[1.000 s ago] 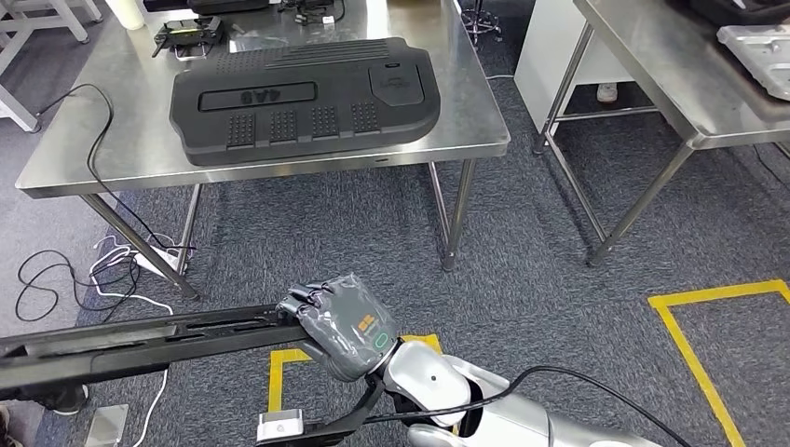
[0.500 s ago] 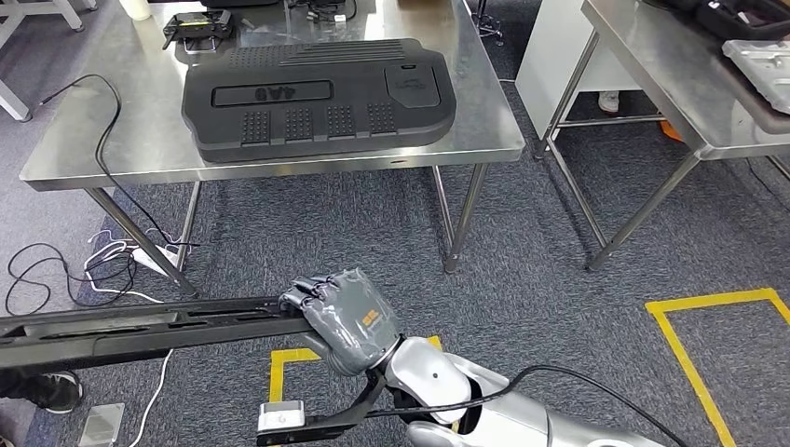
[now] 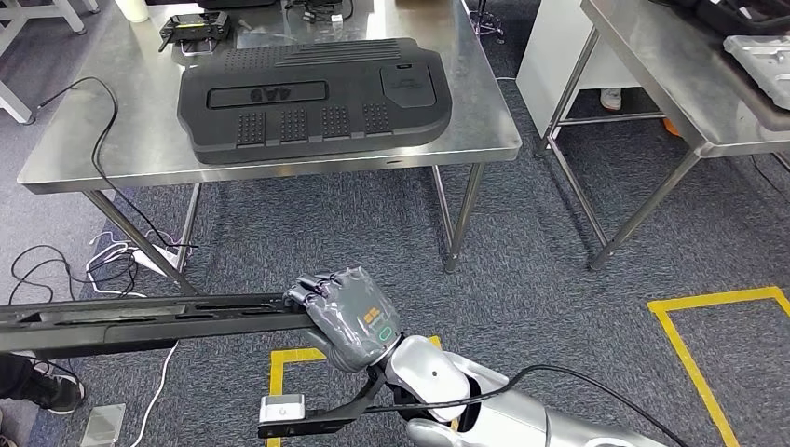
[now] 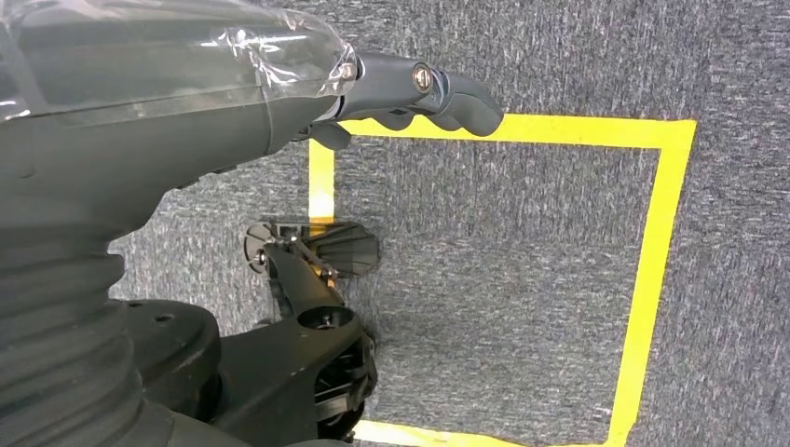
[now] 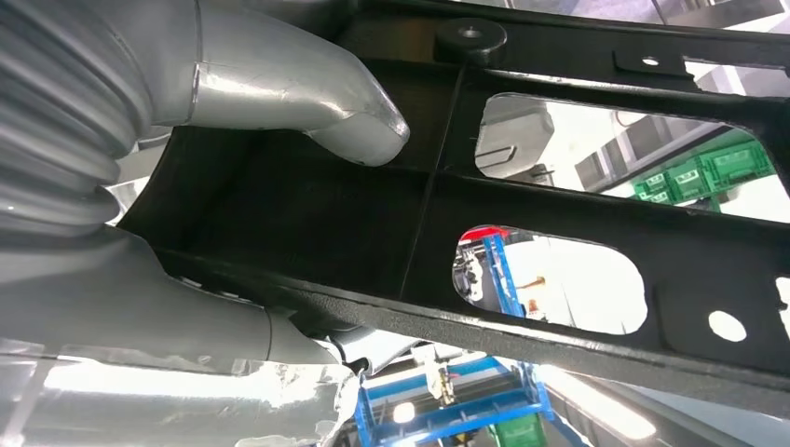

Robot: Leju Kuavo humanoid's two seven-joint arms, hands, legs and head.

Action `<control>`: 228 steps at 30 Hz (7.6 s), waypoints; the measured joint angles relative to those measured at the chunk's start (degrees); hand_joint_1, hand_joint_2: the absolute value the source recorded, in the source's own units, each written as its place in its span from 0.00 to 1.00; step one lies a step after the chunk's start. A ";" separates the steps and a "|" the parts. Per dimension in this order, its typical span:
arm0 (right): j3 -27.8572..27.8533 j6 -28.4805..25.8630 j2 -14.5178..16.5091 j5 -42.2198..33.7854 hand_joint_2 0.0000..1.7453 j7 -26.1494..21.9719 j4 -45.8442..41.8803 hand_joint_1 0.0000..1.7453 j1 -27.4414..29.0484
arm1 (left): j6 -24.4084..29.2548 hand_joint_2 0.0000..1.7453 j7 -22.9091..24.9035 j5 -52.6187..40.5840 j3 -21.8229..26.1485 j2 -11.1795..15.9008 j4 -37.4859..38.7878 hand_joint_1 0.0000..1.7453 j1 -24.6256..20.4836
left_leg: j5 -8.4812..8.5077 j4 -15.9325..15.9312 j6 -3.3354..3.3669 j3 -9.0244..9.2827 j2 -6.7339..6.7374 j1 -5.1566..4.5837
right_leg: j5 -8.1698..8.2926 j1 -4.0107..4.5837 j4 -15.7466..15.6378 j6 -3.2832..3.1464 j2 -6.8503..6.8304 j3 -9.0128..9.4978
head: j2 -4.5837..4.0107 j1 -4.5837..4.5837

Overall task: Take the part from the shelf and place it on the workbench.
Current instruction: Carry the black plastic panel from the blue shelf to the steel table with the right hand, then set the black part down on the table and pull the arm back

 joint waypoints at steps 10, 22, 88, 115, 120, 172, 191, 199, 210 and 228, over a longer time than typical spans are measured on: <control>0.00 -0.64 0.42 -0.70 1.00 -0.01 0.07 1.00 -0.49 | 0.01 1.00 -0.09 0.03 0.01 0.02 0.01 0.00 -0.03 | 0.38 -2.06 1.59 1.74 0.34 0.48 | -6.21 -0.28 13.37 1.08 0.06 -6.49 | 0.00 0.77; 0.02 -0.91 0.45 -1.67 1.00 -0.55 0.45 1.00 -0.62 | 0.01 1.00 -0.04 -0.14 -0.02 0.13 0.05 0.00 -0.04 | -3.57 1.51 -1.91 2.34 0.01 0.99 | 0.67 -0.64 1.92 -0.78 0.28 -2.40 | 0.00 0.67; -0.04 -1.83 1.03 3.51 1.00 1.46 0.16 1.00 -4.43 | -0.40 1.00 2.37 -2.84 -0.15 0.41 -0.24 0.00 -1.05 | -7.34 15.98 -1.56 -6.69 0.39 -0.14 | 0.13 0.23 1.24 -2.28 0.17 -1.13 | 0.00 0.24; -0.04 -2.56 1.11 2.39 1.00 2.48 0.43 1.00 -7.01 | -1.15 1.00 2.33 -3.00 -0.28 0.46 -0.43 0.00 -1.44 | -4.71 5.39 -1.29 -0.50 0.36 -0.29 | 1.07 0.13 1.00 -1.84 0.29 -2.18 | 0.00 0.42; -0.01 -2.85 1.17 2.35 1.00 2.80 0.56 1.00 -7.12 | -1.16 1.00 2.36 -3.13 -0.28 0.50 -0.46 0.00 -1.23 | -5.34 14.51 -1.65 -6.57 0.37 -0.21 | 0.05 0.18 1.01 -2.25 0.28 -0.88 | 0.00 0.07; -0.04 -3.66 0.76 2.95 1.00 3.66 1.40 1.00 -7.41 | -2.10 1.00 3.11 -4.61 -0.28 0.69 -0.48 0.00 -1.98 | -1.36 -0.30 0.42 1.91 0.29 -0.52 | 1.62 0.84 1.62 -1.01 0.34 -3.10 | 0.00 0.88; -0.05 -3.49 0.91 2.74 1.00 3.69 1.50 1.00 -7.90 | -2.11 1.00 3.11 -4.76 -0.30 0.79 -0.50 0.00 -1.87 | 1.52 -0.18 0.95 -1.20 0.37 -0.02 | -4.01 0.36 3.81 0.15 0.34 0.13 | 0.00 0.09; -0.06 -3.33 0.78 2.58 1.00 4.01 1.76 1.00 -7.76 | -0.21 1.00 3.24 -4.78 -0.28 0.78 -0.50 0.00 -1.98 | -0.43 -0.13 1.38 1.23 0.12 -0.37 | 0.69 0.40 6.75 -0.32 0.30 -5.46 | 0.00 0.97; -0.04 -3.73 0.83 2.47 1.00 4.27 2.17 1.00 -8.09 | 4.36 1.00 4.87 -5.74 -0.31 0.37 -0.50 0.00 -1.82 | -1.07 -0.64 0.68 1.91 0.09 -0.56 | 1.90 0.82 1.47 -1.23 0.58 -3.46 | 0.00 0.69; -0.04 -3.89 0.86 2.30 1.00 4.11 2.38 1.00 -8.27 | 2.60 1.00 4.27 -5.58 -0.28 0.34 -0.50 0.00 -1.56 | -1.04 -0.87 0.09 2.11 0.07 -0.53 | 1.80 0.87 1.28 -1.38 0.52 -3.11 | 0.00 0.72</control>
